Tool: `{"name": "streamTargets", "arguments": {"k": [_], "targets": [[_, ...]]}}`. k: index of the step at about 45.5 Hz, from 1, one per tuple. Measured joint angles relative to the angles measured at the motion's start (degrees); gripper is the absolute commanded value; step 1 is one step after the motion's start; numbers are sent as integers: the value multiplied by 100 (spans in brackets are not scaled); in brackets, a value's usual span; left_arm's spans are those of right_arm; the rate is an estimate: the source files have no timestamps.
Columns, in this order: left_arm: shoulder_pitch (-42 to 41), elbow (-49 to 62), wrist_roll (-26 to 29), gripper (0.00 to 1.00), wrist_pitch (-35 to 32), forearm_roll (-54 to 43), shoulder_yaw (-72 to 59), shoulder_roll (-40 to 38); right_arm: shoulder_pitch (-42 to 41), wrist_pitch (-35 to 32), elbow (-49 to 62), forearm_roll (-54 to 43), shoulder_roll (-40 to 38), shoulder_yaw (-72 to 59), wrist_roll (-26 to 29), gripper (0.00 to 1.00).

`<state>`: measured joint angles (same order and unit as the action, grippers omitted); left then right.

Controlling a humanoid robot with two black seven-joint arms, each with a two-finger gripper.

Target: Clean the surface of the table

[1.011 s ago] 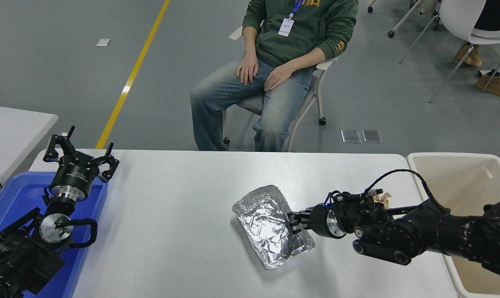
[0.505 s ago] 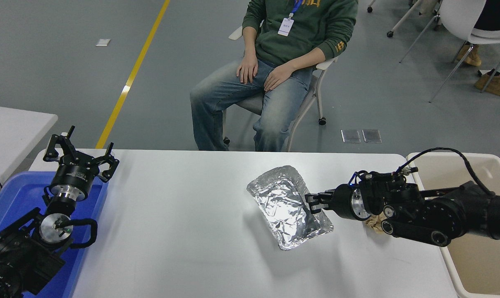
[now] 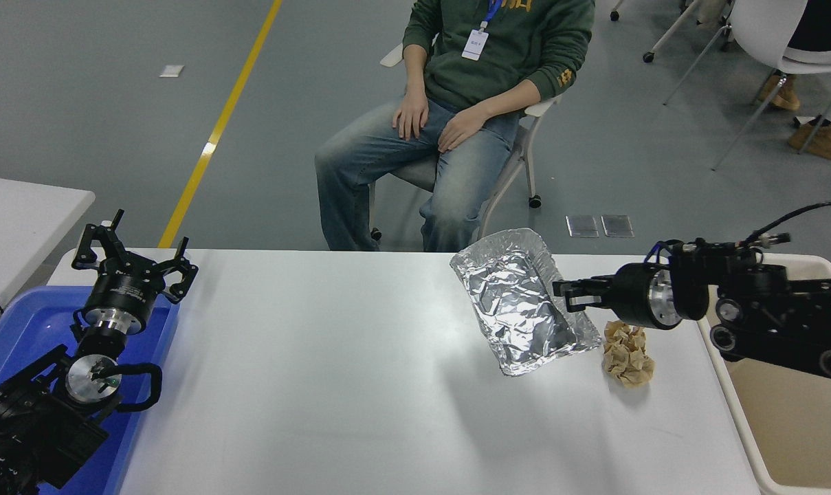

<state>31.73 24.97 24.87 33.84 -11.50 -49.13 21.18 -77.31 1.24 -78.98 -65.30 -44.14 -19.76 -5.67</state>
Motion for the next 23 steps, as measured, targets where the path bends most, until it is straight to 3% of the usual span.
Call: {"name": "streamTargets", "arguments": {"k": [23], "targets": [[0,2,0,100,0,-1,0,0,-300,-69,-372,136,-1180,7,1,0]]}}
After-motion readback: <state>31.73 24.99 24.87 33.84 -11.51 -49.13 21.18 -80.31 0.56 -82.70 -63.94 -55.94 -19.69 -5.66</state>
